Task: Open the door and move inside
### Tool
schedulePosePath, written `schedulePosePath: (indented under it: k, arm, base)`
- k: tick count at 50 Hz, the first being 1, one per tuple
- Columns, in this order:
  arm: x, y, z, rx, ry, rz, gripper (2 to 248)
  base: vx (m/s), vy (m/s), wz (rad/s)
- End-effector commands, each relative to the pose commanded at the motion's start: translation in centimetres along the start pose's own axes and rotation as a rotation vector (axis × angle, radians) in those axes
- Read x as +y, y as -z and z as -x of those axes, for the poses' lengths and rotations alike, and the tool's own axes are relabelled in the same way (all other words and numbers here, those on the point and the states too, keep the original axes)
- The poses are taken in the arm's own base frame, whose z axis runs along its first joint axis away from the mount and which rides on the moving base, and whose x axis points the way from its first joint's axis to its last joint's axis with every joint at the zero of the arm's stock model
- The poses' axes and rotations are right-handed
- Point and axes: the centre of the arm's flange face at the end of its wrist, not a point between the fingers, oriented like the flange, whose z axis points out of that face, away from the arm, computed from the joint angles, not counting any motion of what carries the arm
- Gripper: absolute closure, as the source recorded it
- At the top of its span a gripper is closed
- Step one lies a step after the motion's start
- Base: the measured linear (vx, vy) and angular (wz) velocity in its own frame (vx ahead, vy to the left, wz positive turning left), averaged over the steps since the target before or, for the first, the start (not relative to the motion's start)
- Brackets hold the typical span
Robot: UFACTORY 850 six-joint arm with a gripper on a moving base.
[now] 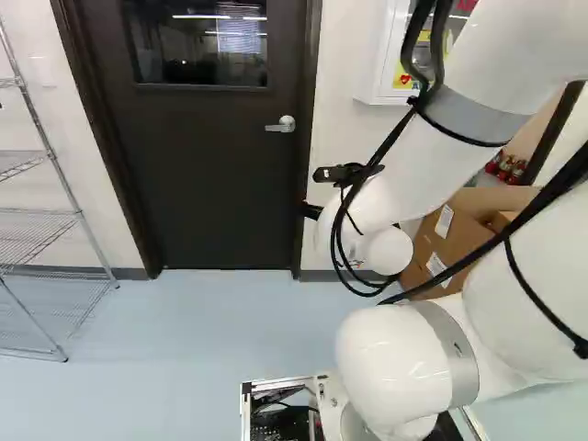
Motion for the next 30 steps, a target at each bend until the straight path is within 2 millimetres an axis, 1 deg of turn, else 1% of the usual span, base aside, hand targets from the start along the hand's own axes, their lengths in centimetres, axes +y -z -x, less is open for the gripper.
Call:
schedulePosePath:
  k: [30]
  arm:
    - [0.00, 0.00, 0.00, 0.000, 0.000, 0.000, 3]
  base:
    - [0.132, 0.169, -0.207]
